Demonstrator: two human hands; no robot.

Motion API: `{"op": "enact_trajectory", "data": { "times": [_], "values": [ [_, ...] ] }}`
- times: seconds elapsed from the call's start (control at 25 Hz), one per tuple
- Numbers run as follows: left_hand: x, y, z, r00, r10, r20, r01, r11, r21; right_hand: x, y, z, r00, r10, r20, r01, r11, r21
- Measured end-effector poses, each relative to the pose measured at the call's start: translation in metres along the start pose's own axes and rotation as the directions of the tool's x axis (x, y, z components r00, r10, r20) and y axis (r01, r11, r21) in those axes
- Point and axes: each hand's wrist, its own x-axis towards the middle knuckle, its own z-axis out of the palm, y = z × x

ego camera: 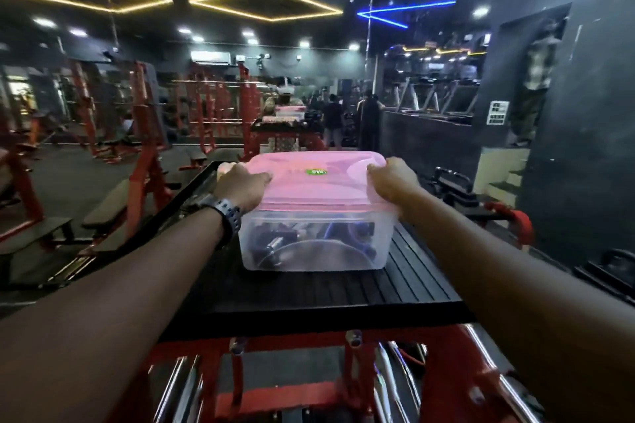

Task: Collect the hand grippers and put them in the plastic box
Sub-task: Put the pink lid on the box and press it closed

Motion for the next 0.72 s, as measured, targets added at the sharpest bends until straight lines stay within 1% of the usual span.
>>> {"op": "enact_trajectory", "data": {
  "times": [0.08, 0.12, 0.2, 0.36, 0.52, 0.64, 0.72],
  "values": [
    [-0.004, 0.003, 0.002, 0.998, -0.032, -0.050, 0.036, 0.996, 0.086, 0.005, 0.010, 0.007, 0.997, 0.046, 0.054, -0.045, 0.999, -0.008],
    [-0.007, 0.004, 0.002, 0.998, -0.044, -0.050, 0.049, 0.992, 0.114, 0.008, 0.013, 0.009, 0.996, 0.042, 0.081, -0.041, 0.999, -0.021],
    [-0.007, 0.003, 0.002, 0.999, -0.052, -0.012, 0.054, 0.983, 0.175, 0.011, 0.013, 0.009, 0.993, 0.023, 0.116, -0.016, 0.998, -0.061],
    [-0.008, 0.002, 0.001, 0.998, -0.057, 0.031, 0.047, 0.964, 0.262, 0.013, 0.015, 0.008, 0.991, 0.007, 0.131, 0.009, 0.993, -0.117],
    [0.004, 0.016, -0.003, 0.991, -0.037, 0.127, -0.014, 0.923, 0.384, 0.016, 0.008, 0.005, 0.982, -0.019, 0.186, 0.073, 0.956, -0.285],
    [0.020, 0.026, 0.000, 0.974, -0.015, 0.225, -0.086, 0.899, 0.429, 0.021, 0.000, 0.006, 0.976, -0.084, 0.203, 0.168, 0.882, -0.441],
    [0.027, 0.028, 0.005, 0.968, -0.016, 0.252, -0.101, 0.890, 0.445, 0.027, -0.004, 0.012, 0.956, -0.124, 0.266, 0.246, 0.833, -0.496]
  ]
}}
